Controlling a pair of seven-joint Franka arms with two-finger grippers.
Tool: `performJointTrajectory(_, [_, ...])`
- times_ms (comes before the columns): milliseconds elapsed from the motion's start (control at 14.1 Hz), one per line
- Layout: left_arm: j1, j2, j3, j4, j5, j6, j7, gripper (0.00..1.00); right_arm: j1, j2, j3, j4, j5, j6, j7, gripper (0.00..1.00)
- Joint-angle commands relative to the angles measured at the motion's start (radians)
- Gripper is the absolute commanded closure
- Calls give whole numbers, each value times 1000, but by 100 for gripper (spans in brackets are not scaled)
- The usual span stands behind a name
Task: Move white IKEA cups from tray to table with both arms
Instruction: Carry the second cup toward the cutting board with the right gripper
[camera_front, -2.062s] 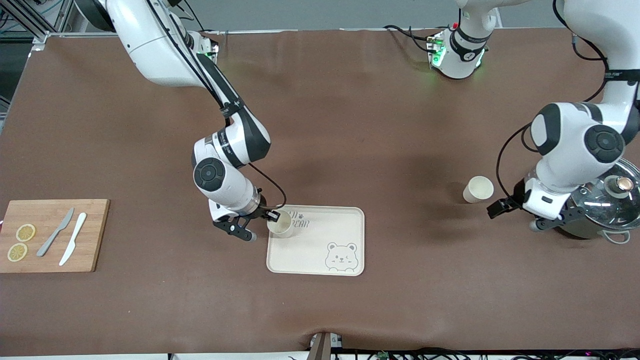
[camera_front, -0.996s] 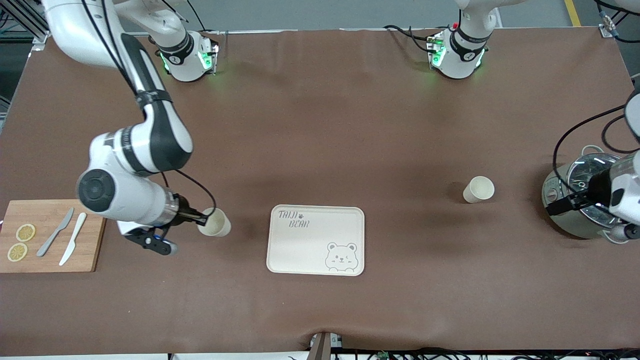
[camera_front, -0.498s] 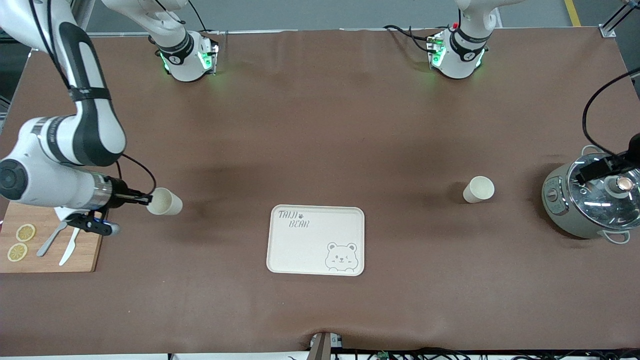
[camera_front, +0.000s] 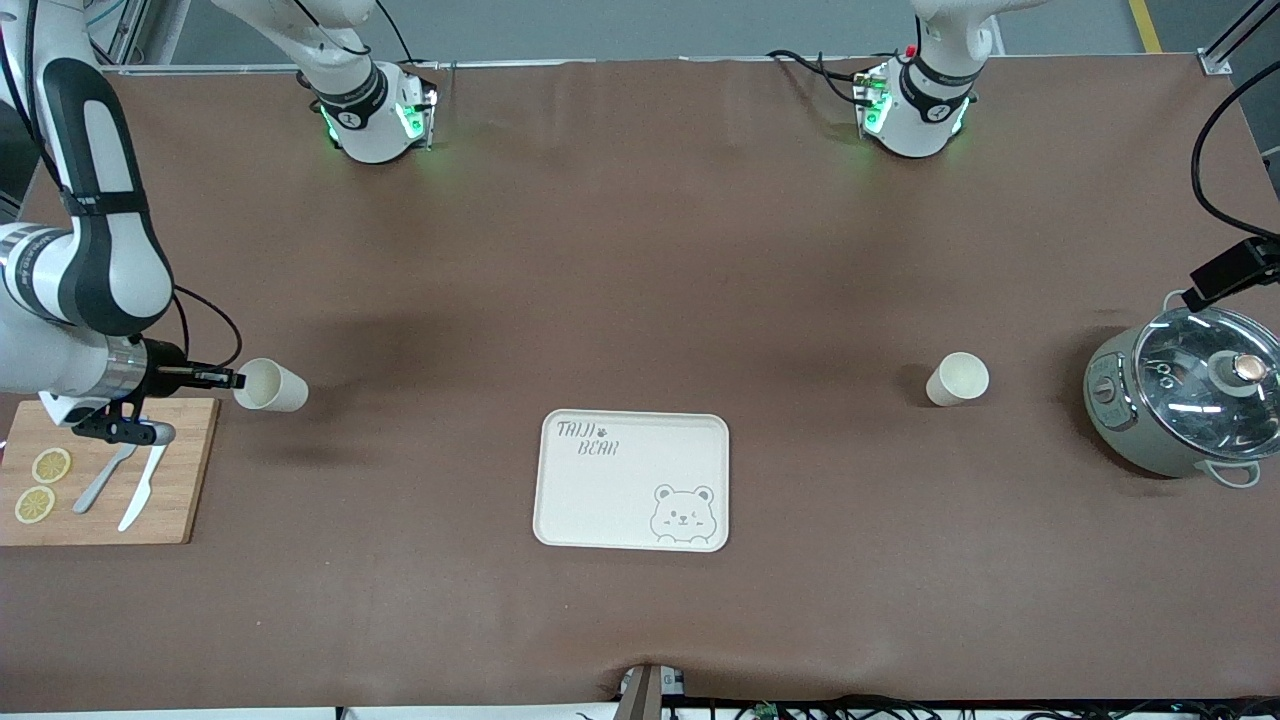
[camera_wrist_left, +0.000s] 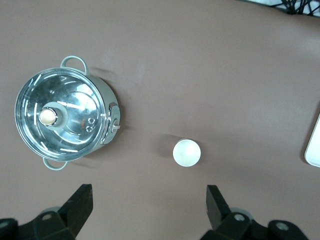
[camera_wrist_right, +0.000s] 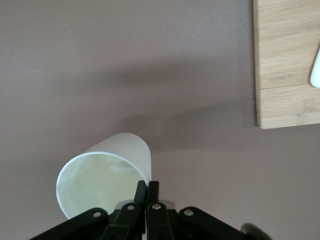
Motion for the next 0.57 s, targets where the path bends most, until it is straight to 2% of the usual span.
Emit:
performJointTrajectory(0, [3,-20,-7,11,-3,-15,12,0,-65,-27,21,-104,-10,93,-98,100])
performJointTrajectory(213, [3,-42,-15,13,-15,-80,19,0,-82,-29,21,-179,-11,150,-115,100])
performJointTrajectory(498, [4,-96,-18,-4,-38,-97,87,0,-81,-27,21,-187,-13,151,-117,100])
